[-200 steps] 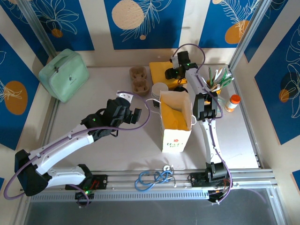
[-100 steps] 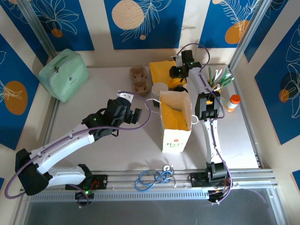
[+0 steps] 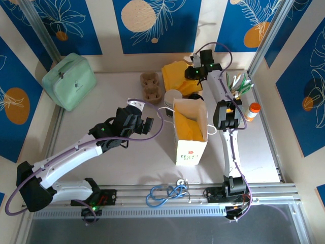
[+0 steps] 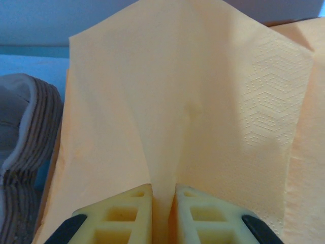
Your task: Pack the takeout coffee
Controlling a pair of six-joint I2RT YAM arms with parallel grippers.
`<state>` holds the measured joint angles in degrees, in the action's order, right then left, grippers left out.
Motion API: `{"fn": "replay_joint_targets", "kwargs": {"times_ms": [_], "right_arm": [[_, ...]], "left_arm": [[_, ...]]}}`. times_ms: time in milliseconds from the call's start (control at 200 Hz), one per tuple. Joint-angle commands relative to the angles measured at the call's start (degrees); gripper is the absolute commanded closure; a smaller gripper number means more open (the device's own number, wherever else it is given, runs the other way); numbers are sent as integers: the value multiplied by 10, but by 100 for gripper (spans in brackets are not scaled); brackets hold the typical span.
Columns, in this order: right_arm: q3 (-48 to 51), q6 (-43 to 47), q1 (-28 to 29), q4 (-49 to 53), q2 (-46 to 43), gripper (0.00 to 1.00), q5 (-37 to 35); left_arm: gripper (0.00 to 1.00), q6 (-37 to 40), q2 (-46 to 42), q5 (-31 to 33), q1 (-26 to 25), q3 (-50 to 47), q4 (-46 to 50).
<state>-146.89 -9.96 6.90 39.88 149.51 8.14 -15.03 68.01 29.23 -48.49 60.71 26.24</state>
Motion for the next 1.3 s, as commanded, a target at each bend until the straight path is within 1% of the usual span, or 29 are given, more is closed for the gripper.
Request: {"fn": "replay_joint_targets", "kwargs": {"times_ms": [0,325,510,570,680,785,865,945,1135,1296], "right_arm": [[-23,-22,-11,6,-57,85,29],[-29,-58,-29,27,-120,86,61],[-36,-74,-34,47,-157,90,87],[-46,-74,-34,67,-170,92,97],[-66,-76,-34,116,-202,94,106],[-64,-79,-31,151,-253,94,114],[-62,-80,-26,185,-293,94,95],[-52,-89,-24,215,-338,94,96],[38,-120,-8,230,-475,95,109],[111,-133,43,266,-581,95,64]], "left_arm": [[1,-4,2,6,7,22,4],[1,-2,-3,4,7,24,1],[1,-2,-12,4,7,20,-4],[1,-2,-14,3,7,20,-6],[1,-3,-19,-2,7,24,-6],[1,-3,-25,-8,7,26,-11],[1,-3,-31,-13,7,27,-16],[1,-3,-38,-17,7,25,-24],[1,-2,-66,-32,7,5,-38],[1,0,-88,-42,7,-10,-47]]}}
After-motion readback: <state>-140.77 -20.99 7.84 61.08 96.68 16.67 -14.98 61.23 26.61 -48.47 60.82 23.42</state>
